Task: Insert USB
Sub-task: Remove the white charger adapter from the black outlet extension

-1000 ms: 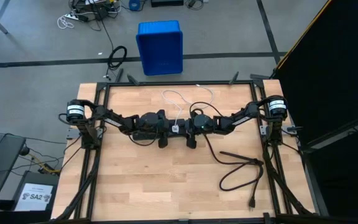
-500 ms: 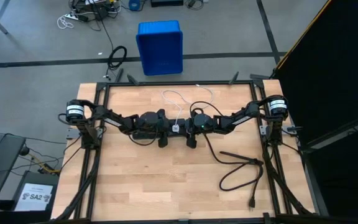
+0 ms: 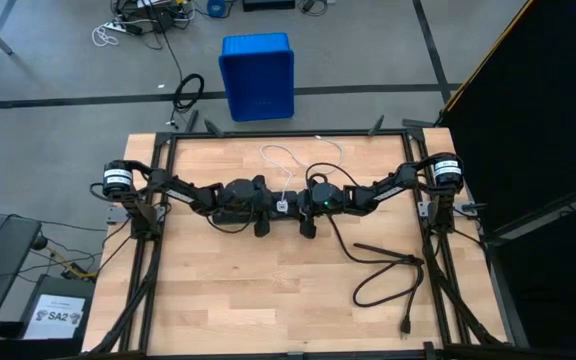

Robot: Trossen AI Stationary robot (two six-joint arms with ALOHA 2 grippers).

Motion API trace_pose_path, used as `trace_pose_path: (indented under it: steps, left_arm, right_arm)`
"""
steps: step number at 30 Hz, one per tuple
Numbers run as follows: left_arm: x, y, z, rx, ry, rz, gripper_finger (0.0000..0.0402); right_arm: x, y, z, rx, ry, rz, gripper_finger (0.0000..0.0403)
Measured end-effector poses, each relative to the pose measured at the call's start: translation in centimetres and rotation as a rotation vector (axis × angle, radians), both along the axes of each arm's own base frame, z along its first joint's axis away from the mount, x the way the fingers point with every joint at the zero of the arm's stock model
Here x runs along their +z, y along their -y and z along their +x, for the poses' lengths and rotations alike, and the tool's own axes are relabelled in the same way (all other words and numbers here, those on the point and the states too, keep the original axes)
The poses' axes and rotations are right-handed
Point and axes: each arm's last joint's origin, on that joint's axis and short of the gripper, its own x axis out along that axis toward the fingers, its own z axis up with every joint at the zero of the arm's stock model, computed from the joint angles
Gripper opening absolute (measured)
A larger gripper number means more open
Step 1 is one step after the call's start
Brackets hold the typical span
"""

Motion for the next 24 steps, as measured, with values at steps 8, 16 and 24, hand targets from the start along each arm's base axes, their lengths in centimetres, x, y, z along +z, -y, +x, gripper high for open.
trace_pose_path:
  steps: [8, 16, 24]
  left_arm:
    - [-0.04, -0.06, 0.16, 0.014, -0.053, -0.009, 0.0127]
    - [0.17, -0.07, 0.29, 0.006, -0.035, 0.001, 0.0127]
    - [0.37, -0.07, 0.34, 0.006, -0.013, 0.003, 0.0127]
  right_arm:
    - [-0.01, 0.03, 0.0, 0.0, -0.001, -0.002, 0.0186]
    - [-0.03, 0.04, -0.03, -0.001, -0.002, 0.002, 0.0183]
    - [-0.05, 0.04, -0.06, -0.001, -0.004, 0.007, 0.0187]
